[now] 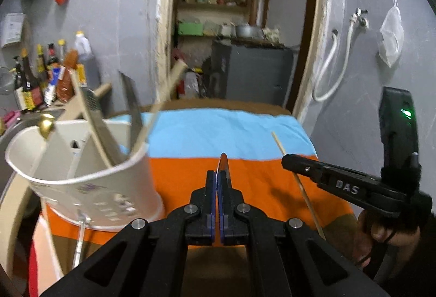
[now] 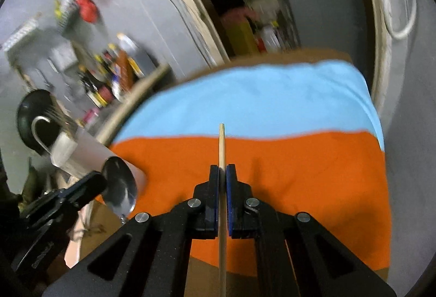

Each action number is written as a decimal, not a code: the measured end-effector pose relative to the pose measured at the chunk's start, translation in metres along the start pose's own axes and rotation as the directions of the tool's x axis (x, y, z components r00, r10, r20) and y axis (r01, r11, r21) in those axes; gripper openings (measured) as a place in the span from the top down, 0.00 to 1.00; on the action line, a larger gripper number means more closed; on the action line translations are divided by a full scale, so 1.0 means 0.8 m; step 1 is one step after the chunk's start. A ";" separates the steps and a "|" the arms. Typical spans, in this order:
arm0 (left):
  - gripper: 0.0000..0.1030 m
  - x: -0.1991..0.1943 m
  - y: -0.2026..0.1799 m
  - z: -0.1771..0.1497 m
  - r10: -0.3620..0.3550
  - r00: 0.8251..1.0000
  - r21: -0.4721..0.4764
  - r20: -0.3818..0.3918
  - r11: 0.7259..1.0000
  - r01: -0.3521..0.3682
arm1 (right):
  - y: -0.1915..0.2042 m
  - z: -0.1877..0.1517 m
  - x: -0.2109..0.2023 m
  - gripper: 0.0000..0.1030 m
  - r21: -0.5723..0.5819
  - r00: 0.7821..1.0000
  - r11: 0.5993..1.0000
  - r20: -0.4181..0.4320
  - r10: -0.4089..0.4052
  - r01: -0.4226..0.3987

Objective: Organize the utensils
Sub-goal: 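Lift the silver spoon and chopstick toward the white holder, then lower the chopstick into the holder and open the right gripper while the left gripper inserts the spoon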

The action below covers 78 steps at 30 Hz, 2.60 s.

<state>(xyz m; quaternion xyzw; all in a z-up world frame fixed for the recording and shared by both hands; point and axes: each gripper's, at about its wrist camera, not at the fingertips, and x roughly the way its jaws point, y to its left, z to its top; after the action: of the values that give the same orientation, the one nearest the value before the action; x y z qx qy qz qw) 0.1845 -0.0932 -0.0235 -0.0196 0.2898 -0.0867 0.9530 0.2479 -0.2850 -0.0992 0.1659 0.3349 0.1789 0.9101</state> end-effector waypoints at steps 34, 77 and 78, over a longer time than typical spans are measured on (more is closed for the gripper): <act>0.98 -0.097 0.199 0.128 0.517 0.774 -0.109 0.366 0.850 -0.516 | 0.246 0.079 0.003 0.96 -0.171 0.708 0.943 0.625 0.329 -0.286; 0.34 -0.102 0.203 0.032 0.283 0.931 -0.218 0.230 0.948 -0.234 | 0.199 0.045 -0.033 0.34 -0.223 0.857 0.968 0.469 0.214 -0.120; 0.29 -0.105 0.197 0.029 0.281 0.933 -0.196 0.223 0.951 -0.240 | 0.196 0.046 -0.035 0.32 -0.219 0.865 0.969 0.459 0.204 -0.112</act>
<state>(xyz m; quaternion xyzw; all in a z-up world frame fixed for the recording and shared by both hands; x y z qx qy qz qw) 0.1532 0.0767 0.0278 -0.0706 0.1745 0.0682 0.9797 0.2192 -0.1657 0.0087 0.1468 0.0672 0.2369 0.9580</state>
